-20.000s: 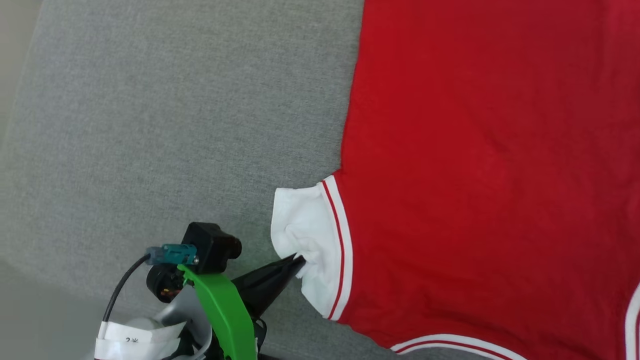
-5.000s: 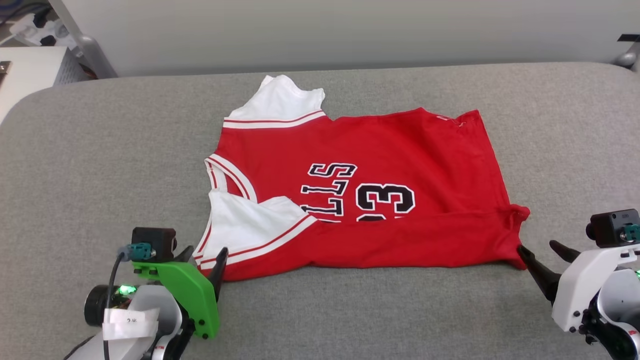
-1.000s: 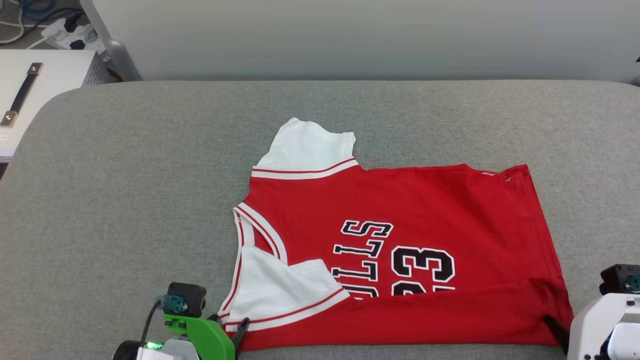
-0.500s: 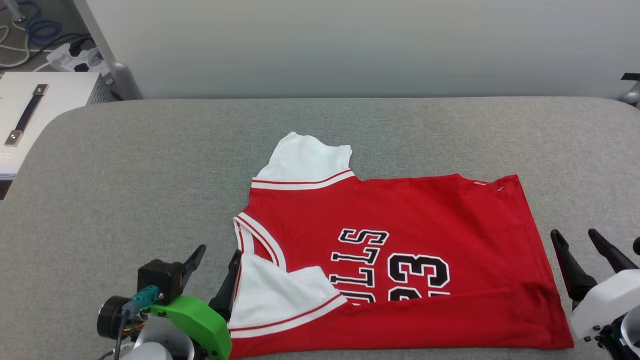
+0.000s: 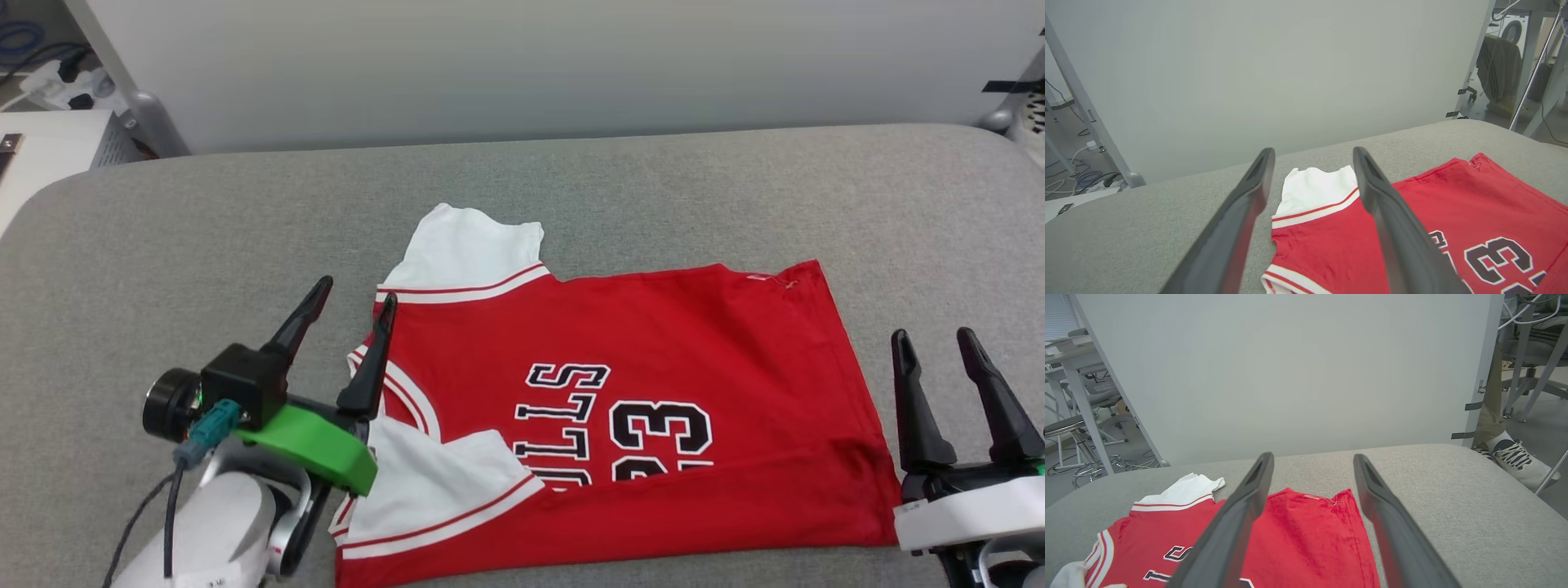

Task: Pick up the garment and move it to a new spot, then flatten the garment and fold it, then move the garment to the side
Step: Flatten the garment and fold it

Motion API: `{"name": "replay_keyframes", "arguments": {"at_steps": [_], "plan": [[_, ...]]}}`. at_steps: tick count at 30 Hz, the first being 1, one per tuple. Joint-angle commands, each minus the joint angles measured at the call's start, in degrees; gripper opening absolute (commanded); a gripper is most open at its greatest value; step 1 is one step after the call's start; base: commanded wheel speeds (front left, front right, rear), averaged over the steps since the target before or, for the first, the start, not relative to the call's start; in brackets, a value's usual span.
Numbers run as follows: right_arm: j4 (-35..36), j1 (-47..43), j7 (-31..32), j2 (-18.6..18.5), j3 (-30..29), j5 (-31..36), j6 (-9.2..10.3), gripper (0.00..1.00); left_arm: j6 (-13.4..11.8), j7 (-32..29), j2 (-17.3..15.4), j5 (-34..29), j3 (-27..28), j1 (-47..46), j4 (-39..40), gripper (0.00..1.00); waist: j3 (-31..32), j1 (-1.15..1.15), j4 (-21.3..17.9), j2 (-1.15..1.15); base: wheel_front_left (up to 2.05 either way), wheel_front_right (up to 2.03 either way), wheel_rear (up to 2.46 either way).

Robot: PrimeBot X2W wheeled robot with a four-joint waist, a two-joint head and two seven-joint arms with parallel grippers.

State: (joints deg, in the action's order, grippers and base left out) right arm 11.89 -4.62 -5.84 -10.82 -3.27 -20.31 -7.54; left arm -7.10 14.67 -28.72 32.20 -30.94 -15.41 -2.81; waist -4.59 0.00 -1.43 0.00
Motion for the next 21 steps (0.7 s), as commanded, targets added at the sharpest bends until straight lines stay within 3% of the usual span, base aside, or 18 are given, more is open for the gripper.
{"name": "replay_keyframes", "arguments": {"at_steps": [1,4,10,14,20,21], "plan": [[-0.29,0.33,-0.78,0.35,0.75,0.49,0.05,1.0,1.56,0.06,-0.23,-0.68,0.0,-3.04,-1.48,1.0,-2.54,0.0,-2.32,0.0,0.0,0.0,0.0],[-0.87,1.39,-1.65,0.36,1.8,0.87,0.05,1.0,5.27,-3.52,-1.0,-0.31,-0.81,-9.14,-4.59,1.0,-4.59,0.0,-3.71,0.0,0.0,0.0,0.0],[-0.86,4.81,-2.71,0.18,4.22,0.87,0.05,1.0,12.62,-18.1,-4.24,1.15,-2.67,-26.59,-10.21,1.0,-10.66,0.0,-7.37,0.0,0.0,0.0,0.0],[-1.38,6.49,-3.28,0.14,5.74,0.64,0.05,1.0,14.38,-31.44,-5.2,6.73,-6.24,-35.62,-15.14,1.0,-13.26,0.0,-9.47,0.0,0.0,0.0,0.0],[-1.5,9.22,-4.15,-0.01,7.79,0.41,0.05,1.0,14.56,-46.14,-7.73,13.71,-12.55,-45.84,-19.8,1.0,-16.77,0.0,-12.52,0.0,0.0,0.0,0.0],[-1.55,9.81,-4.25,0.07,8.4,0.27,0.05,1.0,14.57,-50.92,-8.34,16.42,-14.03,-47.98,-22.21,1.0,-17.75,0.0,-13.38,0.0,0.0,0.0,0.0]]}}
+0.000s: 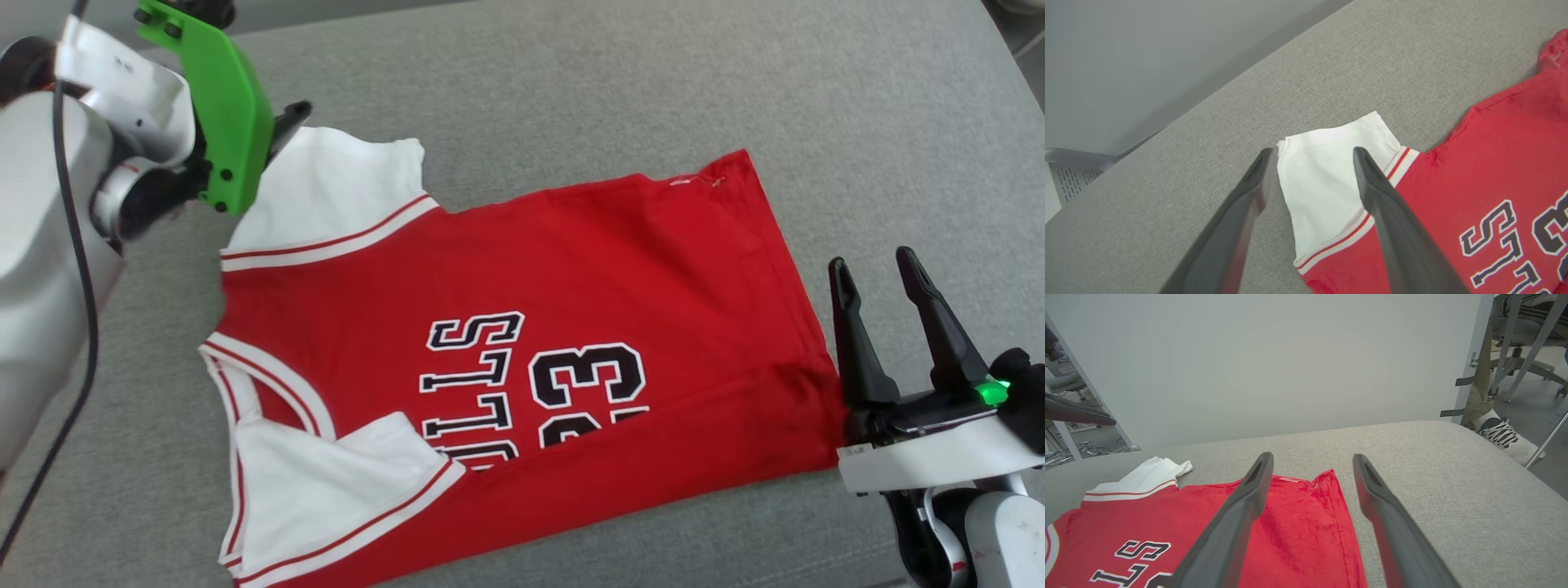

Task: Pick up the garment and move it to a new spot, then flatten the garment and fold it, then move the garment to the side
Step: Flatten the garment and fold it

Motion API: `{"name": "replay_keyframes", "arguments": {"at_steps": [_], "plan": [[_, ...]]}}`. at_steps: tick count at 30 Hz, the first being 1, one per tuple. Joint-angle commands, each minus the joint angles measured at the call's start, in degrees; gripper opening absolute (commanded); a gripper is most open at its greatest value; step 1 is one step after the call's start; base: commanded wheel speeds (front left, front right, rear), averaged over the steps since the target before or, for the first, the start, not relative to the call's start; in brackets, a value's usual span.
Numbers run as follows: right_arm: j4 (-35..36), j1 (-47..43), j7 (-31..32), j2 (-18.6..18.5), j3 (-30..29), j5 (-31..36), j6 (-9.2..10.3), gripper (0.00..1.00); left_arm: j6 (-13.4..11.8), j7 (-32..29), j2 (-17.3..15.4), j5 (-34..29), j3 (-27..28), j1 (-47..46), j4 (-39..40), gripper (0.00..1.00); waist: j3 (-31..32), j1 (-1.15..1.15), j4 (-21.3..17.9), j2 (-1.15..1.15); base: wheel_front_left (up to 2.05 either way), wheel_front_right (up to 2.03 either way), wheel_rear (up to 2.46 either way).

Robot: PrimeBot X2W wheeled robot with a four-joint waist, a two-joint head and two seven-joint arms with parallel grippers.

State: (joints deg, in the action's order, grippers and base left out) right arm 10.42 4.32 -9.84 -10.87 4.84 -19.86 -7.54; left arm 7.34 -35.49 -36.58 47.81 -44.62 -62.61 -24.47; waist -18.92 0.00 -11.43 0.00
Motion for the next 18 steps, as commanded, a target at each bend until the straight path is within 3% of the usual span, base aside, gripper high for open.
{"name": "replay_keyframes", "arguments": {"at_steps": [1,8,18], "plan": [[-0.11,1.09,-0.3,0.16,0.55,-0.26,0.05,1.0,0.13,-2.7,-0.65,1.98,-0.68,-1.64,-1.68,1.0,-3.81,0.0,-3.68,0.0,0.0,0.0,0.0],[-0.6,2.86,-1.27,0.19,2.91,-0.72,0.05,1.0,-0.16,-9.58,-1.42,4.03,-1.09,-6.89,-10.95,1.0,-7.02,0.0,-6.2,0.0,0.0,0.0,0.0],[-1.69,4.37,-2.17,0.18,4.24,-1.49,0.05,1.0,-0.08,-6.38,-2.07,2.73,-1.75,-8.19,-16.98,1.0,-10.39,0.0,-7.56,0.0,0.0,0.0,0.0]]}}
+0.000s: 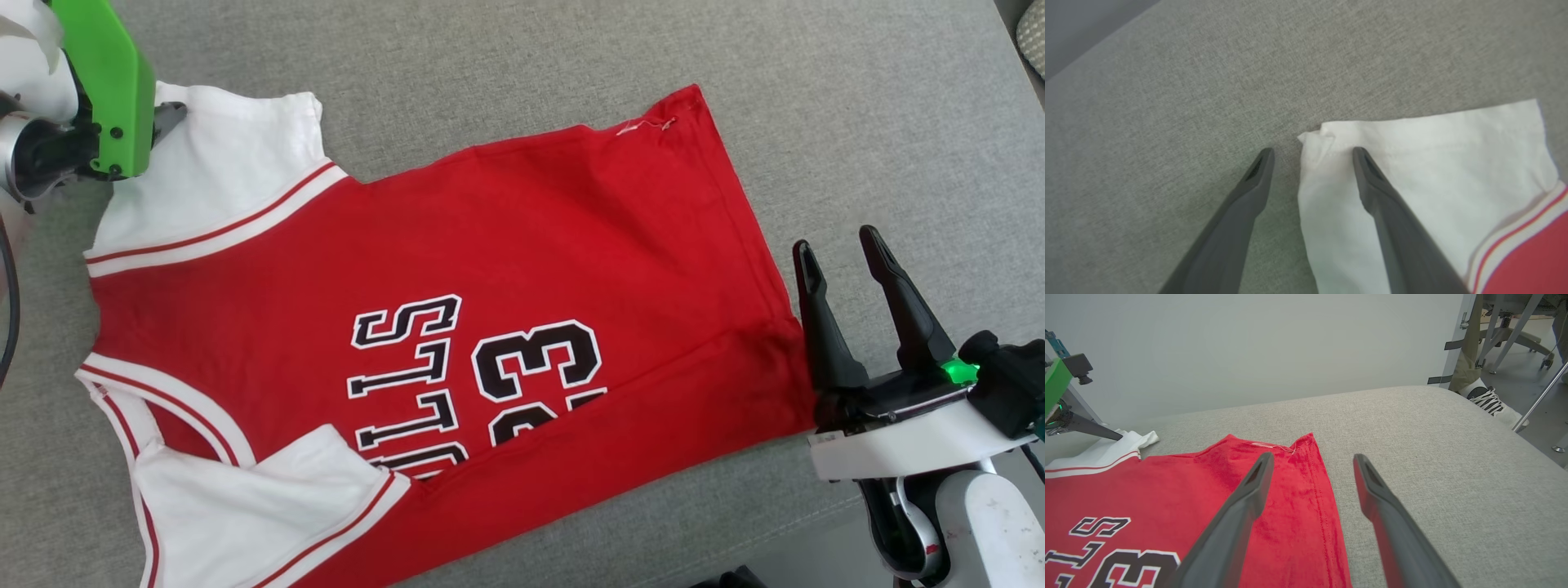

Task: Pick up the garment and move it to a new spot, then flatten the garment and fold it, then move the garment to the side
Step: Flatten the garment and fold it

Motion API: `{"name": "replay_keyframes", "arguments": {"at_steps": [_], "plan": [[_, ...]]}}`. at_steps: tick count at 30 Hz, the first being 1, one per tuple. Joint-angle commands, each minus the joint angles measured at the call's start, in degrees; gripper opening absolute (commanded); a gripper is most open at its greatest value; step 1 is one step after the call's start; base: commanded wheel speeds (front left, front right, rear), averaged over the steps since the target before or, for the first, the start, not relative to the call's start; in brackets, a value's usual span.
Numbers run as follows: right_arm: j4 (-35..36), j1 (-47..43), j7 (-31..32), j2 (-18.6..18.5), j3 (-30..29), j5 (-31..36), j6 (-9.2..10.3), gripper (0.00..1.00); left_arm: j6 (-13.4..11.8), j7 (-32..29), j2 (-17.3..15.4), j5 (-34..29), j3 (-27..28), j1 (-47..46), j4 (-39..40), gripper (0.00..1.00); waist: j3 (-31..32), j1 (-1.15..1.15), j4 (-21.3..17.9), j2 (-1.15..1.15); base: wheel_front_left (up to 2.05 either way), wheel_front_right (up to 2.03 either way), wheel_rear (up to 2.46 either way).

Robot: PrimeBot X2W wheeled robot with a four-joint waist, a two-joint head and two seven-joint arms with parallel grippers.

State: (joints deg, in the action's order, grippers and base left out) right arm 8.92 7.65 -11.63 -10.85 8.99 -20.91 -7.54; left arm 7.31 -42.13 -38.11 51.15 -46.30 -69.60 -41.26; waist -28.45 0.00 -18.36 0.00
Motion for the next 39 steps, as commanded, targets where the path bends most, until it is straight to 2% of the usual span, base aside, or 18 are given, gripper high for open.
{"name": "replay_keyframes", "arguments": {"at_steps": [1,4,5,6,10,16,20,24,31,35,39], "plan": [[-0.33,1.15,-0.44,0.19,0.21,-0.42,0.05,1.0,-0.04,0.46,-0.69,-1.11,-0.46,-1.25,-0.61,1.0,-1.01,0.0,-0.64,0.0,0.0,0.0,0.0],[-0.69,1.47,-0.66,0.28,0.59,-0.33,0.05,1.0,0.02,-0.29,-0.48,-0.84,-1.2,-0.86,-1.95,0.98,-1.3,0.0,-0.61,0.0,0.0,0.0,0.0],[-0.78,1.56,-0.72,0.3,0.64,-0.31,0.05,1.0,0.03,-0.48,-0.21,-0.38,-1.17,-0.71,-2.28,0.68,-1.38,0.0,-0.56,0.0,0.0,0.0,0.0],[-0.85,1.65,-0.77,0.29,0.64,-0.3,0.05,1.0,0.05,-0.86,0.03,0.01,-1.26,-0.55,-2.58,0.02,-1.44,0.0,-0.48,0.0,0.0,0.0,0.0],[-1.09,1.82,-0.7,0.02,0.35,-0.12,0.05,1.0,0.09,-2.52,1.05,2.33,-1.01,0.28,-3.23,0.0,-1.24,0.0,0.11,0.0,0.0,0.0,0.0],[-1.29,1.9,0.37,-0.47,-0.83,0.47,0.05,1.0,-0.07,0.83,2.41,4.12,0.65,0.98,-3.22,0.0,0.98,0.0,1.94,0.0,0.0,0.0,0.0],[-1.05,1.98,2.95,-2.04,-1.54,0.94,0.05,1.0,-0.03,3.36,2.83,4.93,1.51,1.43,-1.85,0.0,3.38,0.0,3.65,0.0,0.0,0.0,0.0],[-0.97,2.95,10.65,-5.07,-2.14,0.73,0.05,1.0,-0.02,3.95,3.92,6.65,2.28,2.43,1.07,0.0,4.98,0.0,5.93,0.0,0.0,0.0,0.0],[-1.56,10.92,32.44,-12.21,-2.37,-3.6,0.05,1.0,-0.82,4.01,3.17,6.16,1.55,4.06,9.83,0.0,4.93,0.0,9.69,0.0,0.0,0.0,0.0],[-3.23,16.81,43.31,-14.34,-2.29,-6.37,0.05,1.0,-2.02,3.9,2.72,6.06,1.39,5.1,15.05,0.0,4.2,0.0,11.55,0.0,0.0,0.0,0.0],[-6.32,22.24,51.66,-16.05,-0.88,-8.76,0.05,1.0,-3.39,3.58,2.37,6.53,1.6,6.04,19.57,0.0,3.33,0.0,13.11,0.0,0.0,0.0,0.0]]}}
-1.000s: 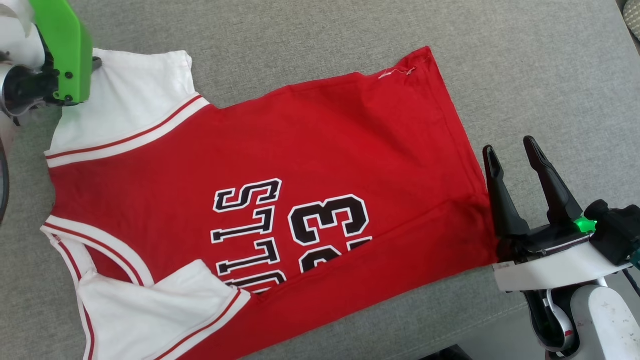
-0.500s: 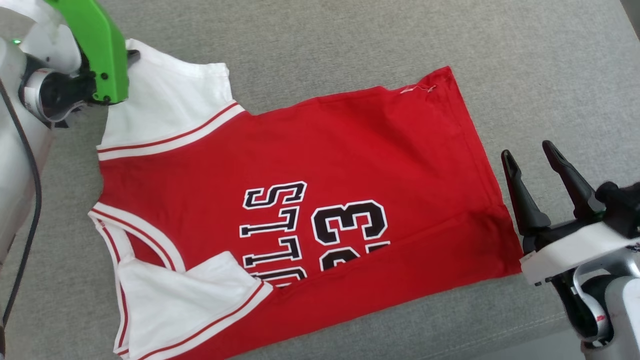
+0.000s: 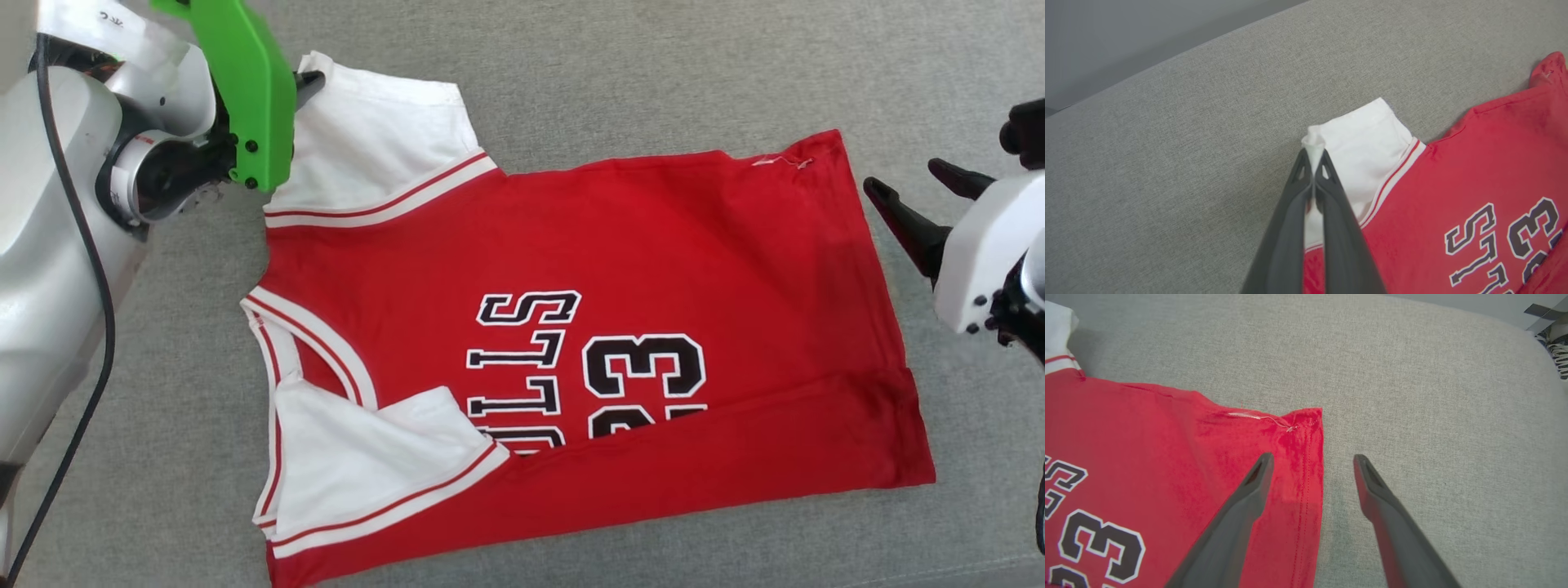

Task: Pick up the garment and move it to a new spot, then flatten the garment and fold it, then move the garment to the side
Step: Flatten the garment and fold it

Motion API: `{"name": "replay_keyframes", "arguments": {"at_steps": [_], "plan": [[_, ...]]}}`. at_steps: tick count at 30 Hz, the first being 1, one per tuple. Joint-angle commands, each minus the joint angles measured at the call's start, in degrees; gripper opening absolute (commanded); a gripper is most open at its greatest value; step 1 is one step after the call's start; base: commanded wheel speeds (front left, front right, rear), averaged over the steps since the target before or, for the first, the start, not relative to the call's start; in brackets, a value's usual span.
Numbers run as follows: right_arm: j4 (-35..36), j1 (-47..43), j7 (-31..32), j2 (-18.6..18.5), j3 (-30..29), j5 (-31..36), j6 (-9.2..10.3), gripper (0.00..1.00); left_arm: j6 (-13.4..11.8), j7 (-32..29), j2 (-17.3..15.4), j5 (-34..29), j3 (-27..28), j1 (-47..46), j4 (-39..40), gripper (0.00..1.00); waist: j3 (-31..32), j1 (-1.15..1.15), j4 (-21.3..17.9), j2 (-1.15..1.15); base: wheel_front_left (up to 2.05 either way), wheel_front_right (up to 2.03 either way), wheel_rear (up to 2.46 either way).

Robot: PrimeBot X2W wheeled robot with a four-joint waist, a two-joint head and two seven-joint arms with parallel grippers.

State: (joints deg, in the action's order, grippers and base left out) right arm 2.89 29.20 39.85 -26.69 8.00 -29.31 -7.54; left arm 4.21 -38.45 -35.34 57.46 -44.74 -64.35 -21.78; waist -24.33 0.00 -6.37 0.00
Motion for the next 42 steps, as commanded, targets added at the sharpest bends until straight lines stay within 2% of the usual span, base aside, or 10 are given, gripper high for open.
{"name": "replay_keyframes", "arguments": {"at_steps": [1,8,18,26,27,28,29,42], "plan": [[-1.23,1.68,1.74,-0.42,0.3,-0.74,0.05,1.0,-0.52,-0.14,-0.56,0.1,0.0,0.89,1.0,0.0,-1.04,0.0,1.46,0.0,0.0,0.0,0.0],[-9.42,10.6,10.61,-1.73,3.8,-1.36,0.05,1.0,-1.64,-0.48,-1.64,-0.84,-0.57,1.38,8.34,0.0,-3.44,0.0,4.21,0.0,0.0,0.0,0.0],[-15.84,15.22,11.89,-3.08,9.3,1.22,0.05,1.0,-1.58,-0.25,-1.29,-1.1,-0.63,0.41,11.88,0.0,-5.81,0.0,6.58,0.0,0.0,0.0,0.0],[-19.12,15.47,10.78,-3.54,13.49,0.16,0.05,1.0,-0.42,1.63,-0.73,-1.22,-0.87,0.67,11.36,0.0,-7.0,0.0,7.33,0.0,0.0,0.0,0.0],[-19.69,15.51,10.73,-3.63,13.66,-0.15,0.05,0.82,-0.29,1.8,-0.74,-1.18,-0.89,0.72,11.16,0.0,-7.06,0.0,7.38,0.0,0.0,0.0,0.0],[-20.08,15.61,10.43,-3.69,13.61,-0.28,0.05,0.44,-0.21,1.94,-0.77,-1.2,-0.9,0.74,10.93,0.0,-7.09,0.0,7.42,0.0,0.0,0.0,0.0],[-20.54,15.76,9.78,-3.76,13.46,-0.34,0.05,0.0,-0.15,2.2,-0.8,-1.26,-0.86,0.74,10.57,0.0,-7.07,0.0,7.45,0.0,0.0,0.0,0.0],[-22.65,13.44,-1.94,-4.98,11.07,-3.51,0.05,0.0,0.47,8.22,-0.71,-0.67,0.19,4.15,5.68,0.0,-2.45,0.0,6.73,0.0,0.0,0.0,0.0]]}}
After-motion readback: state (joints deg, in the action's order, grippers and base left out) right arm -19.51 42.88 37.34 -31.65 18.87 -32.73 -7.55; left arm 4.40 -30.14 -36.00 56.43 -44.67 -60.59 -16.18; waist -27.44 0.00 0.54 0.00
